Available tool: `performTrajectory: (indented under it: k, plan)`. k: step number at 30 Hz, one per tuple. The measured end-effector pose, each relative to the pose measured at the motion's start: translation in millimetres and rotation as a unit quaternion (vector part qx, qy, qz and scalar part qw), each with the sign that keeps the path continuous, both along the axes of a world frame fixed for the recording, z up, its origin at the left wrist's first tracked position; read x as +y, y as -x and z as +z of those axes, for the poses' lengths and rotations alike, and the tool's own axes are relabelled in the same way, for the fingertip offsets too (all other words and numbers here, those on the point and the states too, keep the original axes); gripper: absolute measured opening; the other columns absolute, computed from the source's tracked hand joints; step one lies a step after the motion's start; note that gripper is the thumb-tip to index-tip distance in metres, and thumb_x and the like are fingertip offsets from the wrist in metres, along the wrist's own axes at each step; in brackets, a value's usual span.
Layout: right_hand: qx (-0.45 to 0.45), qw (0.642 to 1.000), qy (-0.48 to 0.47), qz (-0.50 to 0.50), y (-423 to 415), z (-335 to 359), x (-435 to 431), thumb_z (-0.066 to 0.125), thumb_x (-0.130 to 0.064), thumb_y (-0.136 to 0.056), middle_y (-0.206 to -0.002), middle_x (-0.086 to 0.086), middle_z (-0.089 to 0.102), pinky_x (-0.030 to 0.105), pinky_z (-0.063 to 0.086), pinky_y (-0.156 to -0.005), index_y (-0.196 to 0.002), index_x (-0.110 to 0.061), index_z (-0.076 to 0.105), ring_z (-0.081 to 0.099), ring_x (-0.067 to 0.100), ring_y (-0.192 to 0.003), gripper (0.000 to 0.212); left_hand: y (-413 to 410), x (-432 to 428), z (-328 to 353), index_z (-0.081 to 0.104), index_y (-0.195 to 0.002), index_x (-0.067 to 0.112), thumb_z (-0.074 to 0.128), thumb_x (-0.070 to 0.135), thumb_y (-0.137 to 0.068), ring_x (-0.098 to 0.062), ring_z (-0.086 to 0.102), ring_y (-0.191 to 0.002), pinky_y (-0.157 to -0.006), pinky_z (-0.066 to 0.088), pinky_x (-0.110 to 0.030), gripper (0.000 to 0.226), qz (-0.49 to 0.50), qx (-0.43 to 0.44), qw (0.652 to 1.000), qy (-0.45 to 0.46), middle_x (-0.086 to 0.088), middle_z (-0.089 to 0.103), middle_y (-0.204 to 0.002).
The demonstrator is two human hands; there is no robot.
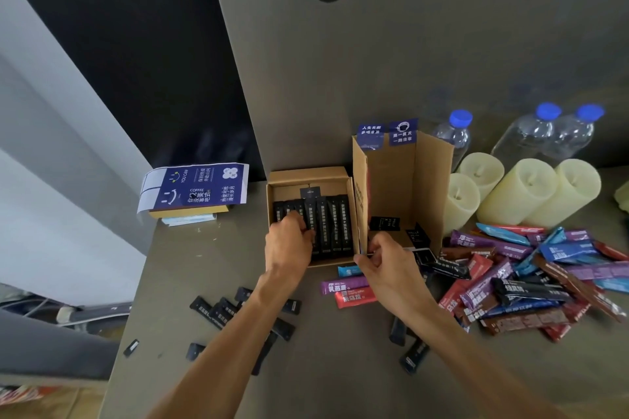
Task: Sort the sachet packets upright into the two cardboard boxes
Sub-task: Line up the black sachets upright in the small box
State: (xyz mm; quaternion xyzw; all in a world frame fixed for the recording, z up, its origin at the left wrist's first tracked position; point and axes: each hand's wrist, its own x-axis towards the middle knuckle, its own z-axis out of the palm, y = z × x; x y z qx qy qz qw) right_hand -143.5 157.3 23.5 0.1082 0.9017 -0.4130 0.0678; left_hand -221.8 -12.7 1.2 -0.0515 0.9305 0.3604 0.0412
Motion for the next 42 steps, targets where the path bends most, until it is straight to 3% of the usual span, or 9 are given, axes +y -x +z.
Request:
performTrajectory:
  k: [9,17,21,25,31,34,36,39,42]
  plan:
    - [0.004,1.000,0.004,0.001,1.7,-1.3,1.4,0.061,-0.031,-0.097,-0.084,-0.015,0.055,0.006,0.042,-0.048,-0.102,-0.025,0.048,0.059,-0.001,-0.072,0.015,-7.3,-1.4,-7.0,0.050,-0.130,0.020,0.066,0.013,-0.091,-0.020,0.064,-0.107,-0.083,0.060,-0.038,0.043,-0.098,0.059,0.991,0.069,-0.004,0.056,-0.126]
    - [0.009,1.000,0.021,-0.005,0.7,-1.6,1.3,0.063,-0.029,-0.096,-0.081,-0.007,0.061,0.010,0.044,-0.048,-0.100,-0.021,0.051,0.063,0.005,-0.067,0.015,-9.8,-1.6,-6.3,0.055,-0.126,0.017,0.066,0.008,-0.089,-0.020,0.065,-0.106,-0.086,0.059,-0.035,0.040,-0.099,0.075,0.991,0.039,-0.004,0.059,-0.124]
    - [0.027,0.999,0.034,-0.032,-9.5,0.5,-0.7,0.067,-0.026,-0.094,-0.075,-0.003,0.063,0.012,0.047,-0.050,-0.095,-0.019,0.051,0.062,0.004,-0.063,0.018,-21.9,-9.4,3.9,0.058,-0.121,0.017,0.066,0.010,-0.091,-0.011,0.062,-0.090,-0.076,0.056,-0.023,0.031,-0.090,0.098,0.991,0.014,0.000,0.060,-0.113]
    - [0.069,0.997,0.031,-0.011,-29.0,-5.1,-11.4,0.069,-0.021,-0.092,-0.068,-0.005,0.061,0.013,0.045,-0.054,-0.082,-0.021,0.055,0.058,-0.003,-0.061,0.017,-48.4,-38.8,11.4,0.061,-0.114,0.021,0.066,0.015,-0.092,-0.002,0.058,-0.078,-0.065,0.044,-0.008,0.023,-0.051,0.118,0.992,0.000,0.007,0.060,-0.099]
    - [0.040,0.992,-0.006,0.119,-38.9,-23.0,-51.9,0.066,-0.027,-0.094,-0.075,-0.010,0.068,0.015,0.050,-0.062,-0.089,-0.022,0.071,0.064,0.000,-0.070,0.009,-80.7,-99.3,-10.9,0.066,-0.105,0.023,0.064,0.015,-0.090,-0.015,0.065,-0.084,-0.076,0.056,-0.035,0.017,0.018,0.059,0.997,0.047,0.004,0.065,-0.100]
    - [0.042,0.987,-0.048,0.147,-31.2,-32.7,-77.0,0.063,-0.029,-0.097,-0.093,-0.008,0.074,0.014,0.051,-0.071,-0.104,-0.021,0.073,0.066,0.001,-0.081,0.015,-83.1,-115.5,-20.6,0.069,-0.105,0.025,0.064,0.030,-0.090,-0.026,0.057,-0.101,-0.089,0.045,-0.037,0.016,0.022,0.019,0.990,0.137,-0.001,0.062,-0.106]
    - [0.038,0.984,-0.080,0.156,-25.9,-36.8,-92.9,0.059,-0.031,-0.098,-0.103,-0.003,0.074,0.025,0.055,-0.080,-0.112,-0.020,0.071,0.068,0.009,-0.092,0.021,-81.0,-120.0,-22.1,0.070,-0.100,0.030,0.061,0.039,-0.090,-0.026,0.051,-0.107,-0.092,0.037,-0.037,0.016,0.019,-0.002,0.983,0.182,0.000,0.058,-0.107]
    - [0.019,0.976,-0.137,0.166,-20.5,-42.3,-109.9,0.055,-0.031,-0.100,-0.112,0.003,0.072,0.038,0.054,-0.090,-0.120,-0.020,0.067,0.067,0.021,-0.104,0.026,-77.1,-120.5,-23.9,0.071,-0.101,0.031,0.060,0.043,-0.090,-0.025,0.047,-0.110,-0.094,0.036,-0.036,0.019,0.017,-0.018,0.982,0.186,0.001,0.056,-0.110]
    - [0.013,0.976,-0.148,0.158,-18.5,-50.3,-117.5,0.056,-0.029,-0.099,-0.106,0.001,0.073,0.040,0.058,-0.083,-0.117,-0.024,0.065,0.069,0.020,-0.096,0.021,-74.4,-119.1,-25.2,0.071,-0.103,0.031,0.063,0.042,-0.089,-0.023,0.046,-0.112,-0.096,0.034,-0.035,0.020,0.019,-0.024,0.985,0.170,0.002,0.055,-0.112]
